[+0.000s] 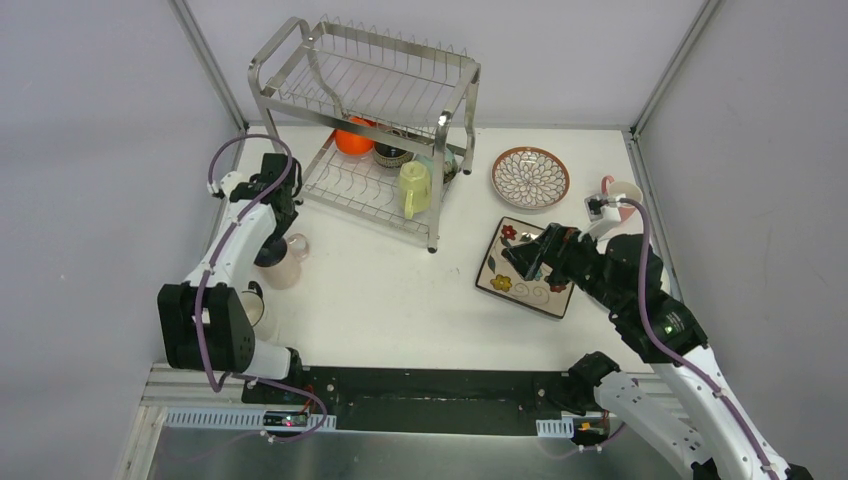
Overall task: Load the mixed dishes into the dish rack
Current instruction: Pick up the cup at the center of the board.
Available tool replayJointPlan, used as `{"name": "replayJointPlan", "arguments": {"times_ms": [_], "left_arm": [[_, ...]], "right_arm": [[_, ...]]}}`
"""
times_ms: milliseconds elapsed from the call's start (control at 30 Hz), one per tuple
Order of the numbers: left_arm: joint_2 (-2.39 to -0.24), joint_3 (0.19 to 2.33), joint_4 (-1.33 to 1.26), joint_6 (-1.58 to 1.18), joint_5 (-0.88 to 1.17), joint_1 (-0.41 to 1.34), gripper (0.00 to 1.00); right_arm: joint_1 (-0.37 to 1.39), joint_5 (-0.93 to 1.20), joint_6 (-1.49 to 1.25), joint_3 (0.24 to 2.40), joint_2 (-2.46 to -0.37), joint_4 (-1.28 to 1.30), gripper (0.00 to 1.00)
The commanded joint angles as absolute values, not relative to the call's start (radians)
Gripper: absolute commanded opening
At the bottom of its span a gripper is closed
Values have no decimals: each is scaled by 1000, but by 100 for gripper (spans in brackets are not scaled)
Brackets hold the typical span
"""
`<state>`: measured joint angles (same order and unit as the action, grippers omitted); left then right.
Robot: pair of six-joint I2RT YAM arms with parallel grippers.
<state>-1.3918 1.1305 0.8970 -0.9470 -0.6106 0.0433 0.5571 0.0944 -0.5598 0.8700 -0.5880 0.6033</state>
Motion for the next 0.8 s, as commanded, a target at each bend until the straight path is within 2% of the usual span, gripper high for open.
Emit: {"name": "replayJointPlan", "arguments": {"times_ms": [0,400,533,667,733,767], "left_arm": [[-1431,1139,908,-1018,-549,15,60],[-1454,1095,908,-1064,-531,6,48],[-1442,1088,907,-1070,-512,6,27],[-1405,1084,905,-1059,-492,6,13],[-1380,1086,905,-1046,-485,6,0],[-1364,1086,905,-1041,-481,6,0]], "right_arm": [[559,103,-571,880,-571,542,100],[559,72,-548,891,-584,583,100],[559,83,-542,883,-566,573,100],[560,103,-546,882,-567,575,100],[559,123,-558,884,-568,572,100],[559,138,-563,884,-568,568,100]]}}
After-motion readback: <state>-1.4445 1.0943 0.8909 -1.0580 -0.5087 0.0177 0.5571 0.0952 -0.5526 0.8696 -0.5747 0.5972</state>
